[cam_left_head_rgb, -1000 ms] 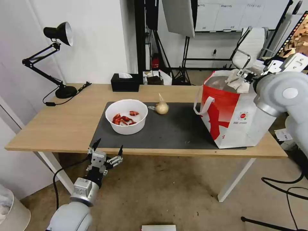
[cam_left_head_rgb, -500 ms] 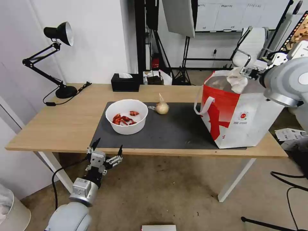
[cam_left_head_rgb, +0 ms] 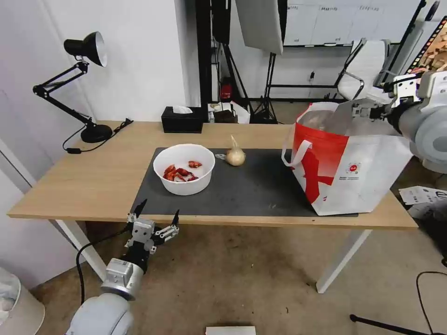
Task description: Pick up the trash from the table and place it into the takeout bag.
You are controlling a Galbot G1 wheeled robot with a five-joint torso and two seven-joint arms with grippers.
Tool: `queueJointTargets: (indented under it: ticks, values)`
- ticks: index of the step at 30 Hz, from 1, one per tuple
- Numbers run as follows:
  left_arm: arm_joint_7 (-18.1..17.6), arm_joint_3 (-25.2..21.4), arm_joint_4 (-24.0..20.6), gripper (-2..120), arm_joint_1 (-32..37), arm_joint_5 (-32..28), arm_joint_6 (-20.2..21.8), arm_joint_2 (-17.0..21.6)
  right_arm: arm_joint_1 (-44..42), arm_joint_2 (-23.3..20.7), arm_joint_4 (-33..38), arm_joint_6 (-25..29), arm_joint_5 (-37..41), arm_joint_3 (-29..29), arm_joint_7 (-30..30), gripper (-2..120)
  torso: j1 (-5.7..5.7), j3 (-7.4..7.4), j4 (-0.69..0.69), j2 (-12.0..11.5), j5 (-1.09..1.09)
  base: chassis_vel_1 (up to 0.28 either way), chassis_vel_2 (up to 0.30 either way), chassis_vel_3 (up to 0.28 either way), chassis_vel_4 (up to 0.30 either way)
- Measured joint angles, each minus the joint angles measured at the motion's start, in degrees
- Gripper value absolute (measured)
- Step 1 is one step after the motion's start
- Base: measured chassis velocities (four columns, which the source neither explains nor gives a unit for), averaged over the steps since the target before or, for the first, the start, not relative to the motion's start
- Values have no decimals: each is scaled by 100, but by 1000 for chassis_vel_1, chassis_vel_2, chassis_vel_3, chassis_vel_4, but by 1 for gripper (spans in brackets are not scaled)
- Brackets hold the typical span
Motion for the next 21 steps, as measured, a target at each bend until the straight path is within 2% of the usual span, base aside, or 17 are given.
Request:
queueJointTargets:
  ticks: [5,6,7,8,9,11,12,13,14,15,16,17,19,20,21]
  values:
    - [0,-42,-59,100,31,0,-2,0,-51,62,83,50,57,97,45,100,0,0,1,0,-1,0,0,0,0]
    - [0,-54,-89,100,48,-1,-3,-4,-116,90,143,300,81,167,-18,100,0,0,1,0,-1,0,0,0,0]
    - [0,-65,-111,100,59,-1,-5,-12,-245,112,221,785,91,246,-309,100,0,0,1,0,-1,0,0,0,0]
    - [0,-65,-111,100,59,-1,-5,-12,-245,112,221,785,91,246,-309,100,0,0,1,0,-1,0,0,0,0]
    - [-1,-74,-132,100,68,-2,-12,-25,-404,129,317,1280,74,341,-669,100,0,0,1,0,-1,0,0,0,0]
    - [-5,-107,-164,100,84,-8,-44,-45,-929,149,553,2189,-243,715,-1761,100,0,0,3,0,-4,0,0,0,0]
    - [-7,-119,-172,100,91,-10,-68,-57,-1209,157,657,2468,-461,828,-2248,100,0,-1,1,1,-5,0,0,0,0]
    - [-7,-119,-172,100,91,-10,-68,-57,-1209,157,657,2468,-461,828,-2248,100,0,-1,1,1,-5,0,0,0,0]
    - [-8,-154,-176,100,125,-5,-134,-109,-1596,189,793,2861,-910,889,-2838,100,0,0,-1,0,1,0,0,0,0]
    - [-9,-204,-191,100,175,8,-178,-166,-1774,243,868,3047,-1167,903,-3096,100,0,0,-2,0,0,0,0,0,0]
    - [-9,-204,-191,100,175,8,-178,-166,-1774,243,868,3047,-1167,903,-3096,100,0,0,-2,0,0,0,0,0,0]
    - [-12,-310,-245,100,271,25,-222,-243,-2004,357,958,3225,-1371,924,-3305,100,0,-1,0,0,-4,0,0,0,0]
    - [-16,-580,-387,100,514,55,-286,-352,-2497,700,1079,3565,-1660,930,-3610,100,0,0,-1,0,3,0,0,0,0]
    - [-16,-580,-387,100,514,55,-286,-352,-2497,700,1079,3565,-1660,930,-3610,100,0,0,-1,0,3,0,0,0,0]
    - [-19,-718,-441,100,683,90,-356,-447,-2696,881,1086,3722,-1866,911,-3735,100,0,0,1,0,1,0,0,0,0]
